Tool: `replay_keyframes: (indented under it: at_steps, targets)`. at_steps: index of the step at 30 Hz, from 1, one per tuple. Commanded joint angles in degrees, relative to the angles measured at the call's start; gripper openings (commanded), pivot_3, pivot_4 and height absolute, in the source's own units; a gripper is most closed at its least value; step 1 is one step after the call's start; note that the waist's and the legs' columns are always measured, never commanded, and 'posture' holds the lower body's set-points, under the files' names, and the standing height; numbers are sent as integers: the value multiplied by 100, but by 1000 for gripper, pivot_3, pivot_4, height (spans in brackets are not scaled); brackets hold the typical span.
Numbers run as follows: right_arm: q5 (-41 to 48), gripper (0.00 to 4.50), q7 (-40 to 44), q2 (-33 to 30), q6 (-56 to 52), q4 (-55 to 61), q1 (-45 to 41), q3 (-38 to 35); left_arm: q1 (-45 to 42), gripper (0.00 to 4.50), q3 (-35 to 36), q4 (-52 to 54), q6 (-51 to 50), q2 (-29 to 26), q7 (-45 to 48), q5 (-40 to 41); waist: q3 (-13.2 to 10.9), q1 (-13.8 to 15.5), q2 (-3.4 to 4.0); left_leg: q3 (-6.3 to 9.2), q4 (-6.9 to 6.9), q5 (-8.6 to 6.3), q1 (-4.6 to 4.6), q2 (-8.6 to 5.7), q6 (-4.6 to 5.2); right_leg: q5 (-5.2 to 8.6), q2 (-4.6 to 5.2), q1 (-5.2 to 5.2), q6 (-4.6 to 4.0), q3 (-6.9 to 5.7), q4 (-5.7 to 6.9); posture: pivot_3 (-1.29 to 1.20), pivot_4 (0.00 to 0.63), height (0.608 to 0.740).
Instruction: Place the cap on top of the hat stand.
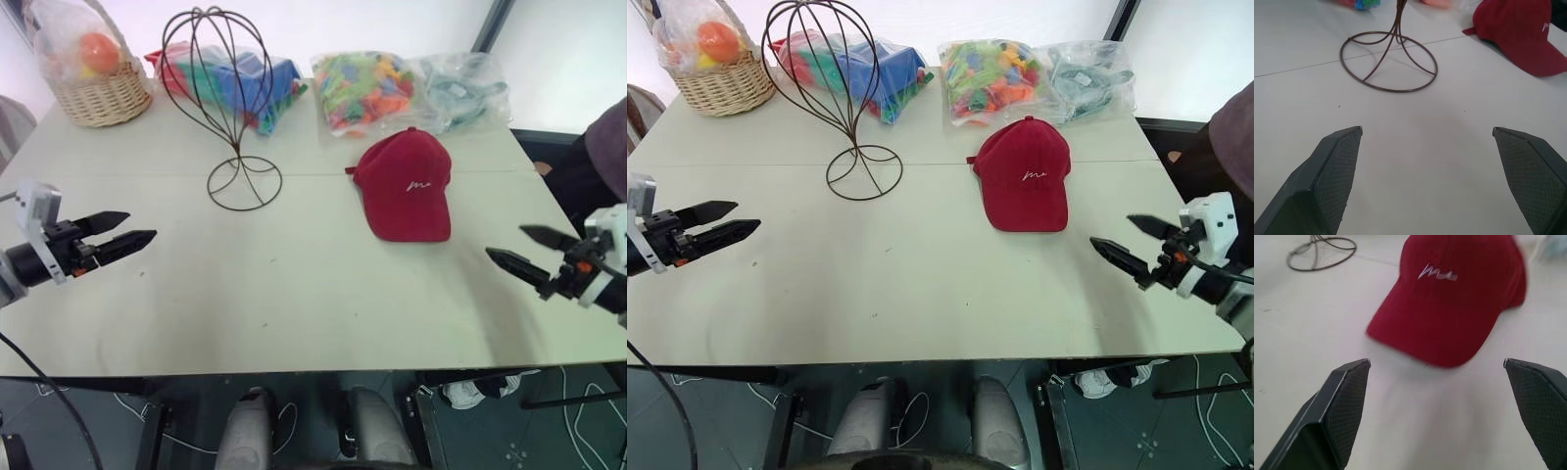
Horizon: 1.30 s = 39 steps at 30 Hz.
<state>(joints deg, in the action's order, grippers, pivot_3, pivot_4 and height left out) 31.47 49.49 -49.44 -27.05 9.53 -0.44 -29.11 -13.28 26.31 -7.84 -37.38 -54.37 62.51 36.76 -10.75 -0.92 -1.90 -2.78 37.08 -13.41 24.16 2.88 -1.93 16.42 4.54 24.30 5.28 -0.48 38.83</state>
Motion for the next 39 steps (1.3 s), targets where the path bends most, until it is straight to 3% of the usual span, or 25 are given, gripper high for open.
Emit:
replay_keyframes:
  at_steps: [1,7,11,15,19,27,39]
  targets:
    - [-713,4477,34,-192,942,-161,-180,267,-115,4500,108,11,35,-346,385,88,0,4,0,0,0,0,0,0,0,0,0,0,0,0,0,0,150,740]
    - [-2168,4477,-67,-336,2939,-262,-478,1075,-645,4500,-363,151,-371,-493,966,384,-2,11,3,-4,1,0,-1,-1,0,0,0,1,0,0,0,0,150,740]
    - [-3728,4477,-488,-625,5435,-895,-49,1566,-941,4500,-517,264,-702,-463,1113,629,-2,22,1,-2,2,0,11,-1,0,1,1,1,2,-2,-12,0,150,740]
    - [-4774,4477,-1429,-757,7286,-2058,55,1752,-1105,4500,-609,191,-842,-426,1210,700,-2,-10,2,-4,4,0,11,-2,0,-4,3,1,10,-1,-19,0,150,740]
    - [-5975,4477,-2744,-859,8473,-3317,-500,2055,-1096,4500,-777,315,-1142,-490,1559,923,-2,-82,3,-6,5,0,5,-1,-1,-5,0,1,10,2,-17,0,150,740]
    - [-7960,4477,-5061,-901,9012,-4585,-2008,3003,-787,4500,-1095,641,-1098,-753,2025,784,-5,-186,8,-7,1,2,-4,0,-4,-3,-2,1,7,9,-8,0,150,740]
    - [-10518,4477,-8322,-529,8151,-5955,-3909,5510,-721,4500,-933,809,-1119,-544,1641,910,1,-261,-2,-11,6,4,-9,-2,-7,-5,2,-3,6,15,-8,0,150,740]
